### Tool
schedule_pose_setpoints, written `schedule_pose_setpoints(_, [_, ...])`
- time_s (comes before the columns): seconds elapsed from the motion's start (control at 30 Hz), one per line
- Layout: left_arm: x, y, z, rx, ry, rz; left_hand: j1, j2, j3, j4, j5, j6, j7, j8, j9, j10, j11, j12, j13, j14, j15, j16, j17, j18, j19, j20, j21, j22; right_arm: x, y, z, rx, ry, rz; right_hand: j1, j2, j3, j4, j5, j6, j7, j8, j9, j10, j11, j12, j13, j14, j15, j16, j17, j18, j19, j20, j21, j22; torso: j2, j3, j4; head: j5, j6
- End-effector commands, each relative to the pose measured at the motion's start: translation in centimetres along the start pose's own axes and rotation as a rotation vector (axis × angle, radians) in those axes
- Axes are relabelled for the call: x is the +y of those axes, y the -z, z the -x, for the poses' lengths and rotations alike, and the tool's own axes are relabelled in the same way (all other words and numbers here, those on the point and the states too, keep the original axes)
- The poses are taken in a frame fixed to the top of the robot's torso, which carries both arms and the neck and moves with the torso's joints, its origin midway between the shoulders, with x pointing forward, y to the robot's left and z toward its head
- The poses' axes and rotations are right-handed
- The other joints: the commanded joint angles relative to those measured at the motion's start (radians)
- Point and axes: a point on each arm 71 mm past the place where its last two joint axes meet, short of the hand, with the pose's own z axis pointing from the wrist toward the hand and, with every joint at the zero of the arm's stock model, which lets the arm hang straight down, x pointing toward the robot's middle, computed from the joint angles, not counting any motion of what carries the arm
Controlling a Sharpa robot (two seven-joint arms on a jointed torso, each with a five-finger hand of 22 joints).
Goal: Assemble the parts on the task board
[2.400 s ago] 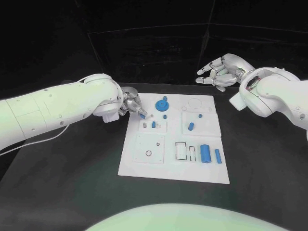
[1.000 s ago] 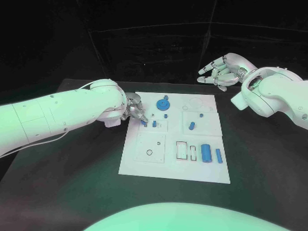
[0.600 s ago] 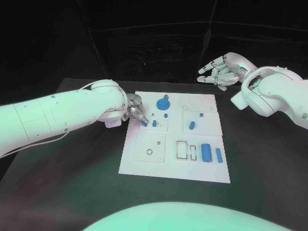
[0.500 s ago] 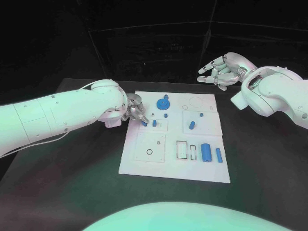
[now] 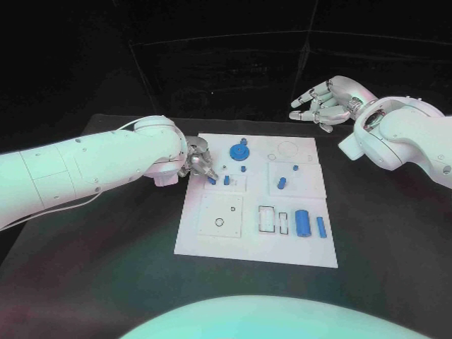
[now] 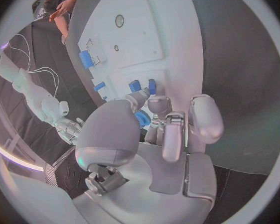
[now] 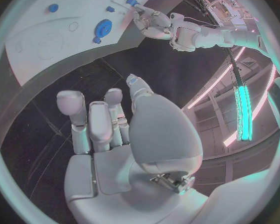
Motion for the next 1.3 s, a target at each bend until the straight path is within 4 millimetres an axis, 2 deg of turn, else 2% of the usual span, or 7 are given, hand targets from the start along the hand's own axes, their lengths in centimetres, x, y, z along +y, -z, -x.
schedule_pose_setpoints(0.03, [0.09,-0.05,-0.26,0.025,-0.023,0.016,-0.002,-0.001,0.139,-0.13,0.005,0.001,-0.008,0.004,0.0,0.008,0.003,0.006,0.0,0.104,-0.002,0.003,0.263,-0.003,0.006,0.0,0.006,0.002,0.2,-0.05,0.02,0.005,0.002,0.013,0.002,0.011,-0.002,0.003,0.003,-0.005,-0.001,0.005,0.001,-0.004,-0.001,0.007,0.001,0.011,-0.005,-0.006,0.002,0.016,0.007,-0.001,-0.006,0.0,0.0,0.0001,0.0006,-0.001,-0.001])
schedule_pose_setpoints(0.27, [0.12,-0.13,-0.22,0.024,-0.023,0.023,-0.038,-0.032,0.125,-0.119,0.004,0.016,-0.022,0.016,0.002,0.017,-0.006,0.015,0.007,0.104,-0.007,0.003,0.263,-0.002,0.007,-0.003,0.005,0.003,0.19,-0.05,0.02,0.005,0.002,0.012,0.002,0.011,-0.002,0.003,0.003,-0.005,-0.001,0.005,0.001,-0.004,-0.001,0.007,0.001,0.011,-0.005,-0.006,0.002,0.016,0.007,-0.001,-0.006,0.0,-0.001,0.0002,-0.0001,0.0,-0.002])
schedule_pose_setpoints(0.47, [0.15,-0.22,-0.13,0.016,-0.018,0.036,-0.069,-0.038,0.106,-0.097,0.004,0.034,-0.03,0.025,0.005,0.013,-0.013,0.001,-0.012,0.104,-0.014,0.003,0.263,-0.003,0.008,-0.009,0.006,0.005,0.2,-0.05,0.02,0.004,0.002,0.012,0.002,0.011,-0.002,0.003,0.003,-0.005,-0.001,0.005,0.001,-0.004,-0.001,0.007,0.001,0.011,-0.005,-0.006,0.002,0.016,0.007,-0.001,-0.006,0.0,0.0,0.0002,0.0001,-0.001,-0.004])
schedule_pose_setpoints(1.13, [0.13,-0.66,0.15,0.004,-0.011,0.058,-0.132,-0.05,-0.001,-0.034,0.004,0.066,-0.044,0.049,0.016,0.024,-0.024,0.014,-0.001,0.104,-0.025,0.003,0.263,-0.006,0.016,-0.02,0.014,0.02,0.24,-0.05,0.02,0.001,0.002,0.014,0.003,0.011,-0.004,0.004,0.003,-0.006,-0.001,0.006,0.001,-0.008,-0.001,0.003,-0.005,0.01,-0.005,-0.009,-0.002,0.017,0.004,-0.001,-0.01,-0.006,0.0,0.0009,-0.001,-0.003,-0.006])
schedule_pose_setpoints(1.3, [0.22,-0.77,0.14,0.015,-0.017,0.071,-0.146,-0.054,-0.031,-0.02,0.004,0.07,-0.046,0.055,0.019,0.026,-0.026,0.017,0.002,0.104,-0.027,0.003,0.263,-0.007,0.018,-0.022,0.018,0.026,0.22,-0.03,0.04,0.001,0.002,0.013,0.003,0.011,-0.004,0.004,0.003,-0.006,-0.001,0.006,0.001,-0.008,-0.001,0.003,-0.005,0.01,-0.005,-0.009,-0.002,0.017,0.004,-0.001,-0.01,-0.006,-0.001,0.0001,0.0006,-0.007,-0.008])
